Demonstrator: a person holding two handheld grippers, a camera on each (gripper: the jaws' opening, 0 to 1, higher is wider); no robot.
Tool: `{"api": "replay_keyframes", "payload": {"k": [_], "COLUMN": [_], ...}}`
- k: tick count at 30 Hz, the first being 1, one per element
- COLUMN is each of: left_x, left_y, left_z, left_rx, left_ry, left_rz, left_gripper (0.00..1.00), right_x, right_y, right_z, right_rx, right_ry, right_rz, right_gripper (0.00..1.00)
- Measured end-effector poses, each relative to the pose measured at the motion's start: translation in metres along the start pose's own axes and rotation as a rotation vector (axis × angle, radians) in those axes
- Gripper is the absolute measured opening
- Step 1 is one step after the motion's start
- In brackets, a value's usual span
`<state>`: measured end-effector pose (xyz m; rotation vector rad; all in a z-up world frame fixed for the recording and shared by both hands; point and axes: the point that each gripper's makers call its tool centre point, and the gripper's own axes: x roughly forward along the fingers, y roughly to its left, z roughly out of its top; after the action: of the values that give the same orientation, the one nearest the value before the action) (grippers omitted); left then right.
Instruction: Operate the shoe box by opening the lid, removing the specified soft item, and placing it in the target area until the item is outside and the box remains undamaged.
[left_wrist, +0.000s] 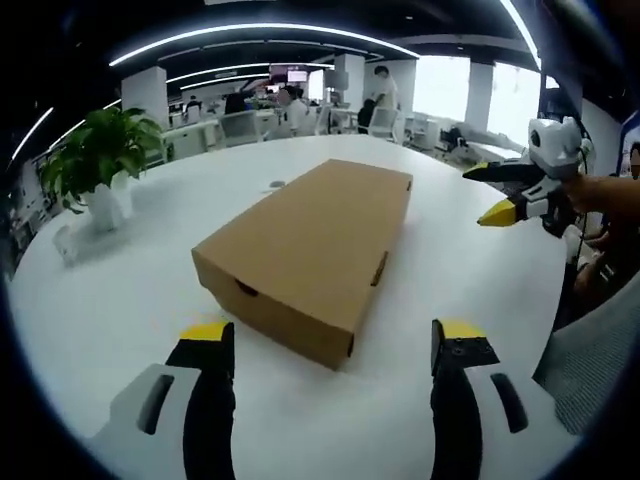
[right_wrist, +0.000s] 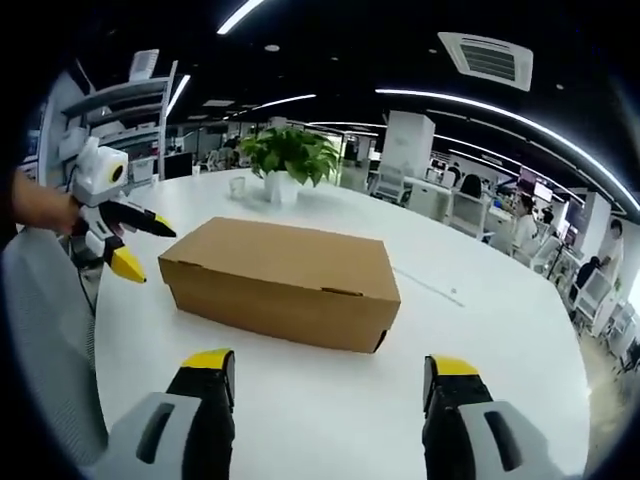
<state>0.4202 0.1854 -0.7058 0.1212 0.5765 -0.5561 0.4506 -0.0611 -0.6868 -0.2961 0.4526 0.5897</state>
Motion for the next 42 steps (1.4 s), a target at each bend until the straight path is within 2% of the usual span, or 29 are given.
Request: {"api": "replay_keyframes", "payload": {"k": [18,20,28,33,40,42], "left_x": [0.015,0.016,0.023,0.027,0.031,0.032], "left_y": [-0.006,-0.005,-0.005,0.003,0.009,0.011], "left_z": [-0.001,0.0,0.003,0.001,0.0,0.0], "left_rx": [-0.042,-0.05,-0.088,-0.113,-0.143,-0.149], "left_ry": [0.015,0.014,0.015,0.022,0.026,0.028], "left_rz": [-0.002,0.0,0.014,0.033,0.062,0.066], "left_gripper": [0.7,0.69,0.65,0.63,0.58,0.58], "right_x": [0.035,0.037,0.055,0.067,0.079,0.083], "right_y": [-0.033,-0.039,-0.041,-0.043,-0.047,-0.048], "right_z": [0.011,0.01,0.013,0.013,0.014,0.015], "right_rx": [-0.021,-0.079,-0.086,-0.099,-0.026,-0.029], "right_ry": [0.008,0.027,0.054,0.078,0.073,0.072], "right_rz": [0.022,0.007,0.055,0.074,0.079,0.078], "right_gripper": [0.71,0.7,0.67,0.66,0.62,0.62]}}
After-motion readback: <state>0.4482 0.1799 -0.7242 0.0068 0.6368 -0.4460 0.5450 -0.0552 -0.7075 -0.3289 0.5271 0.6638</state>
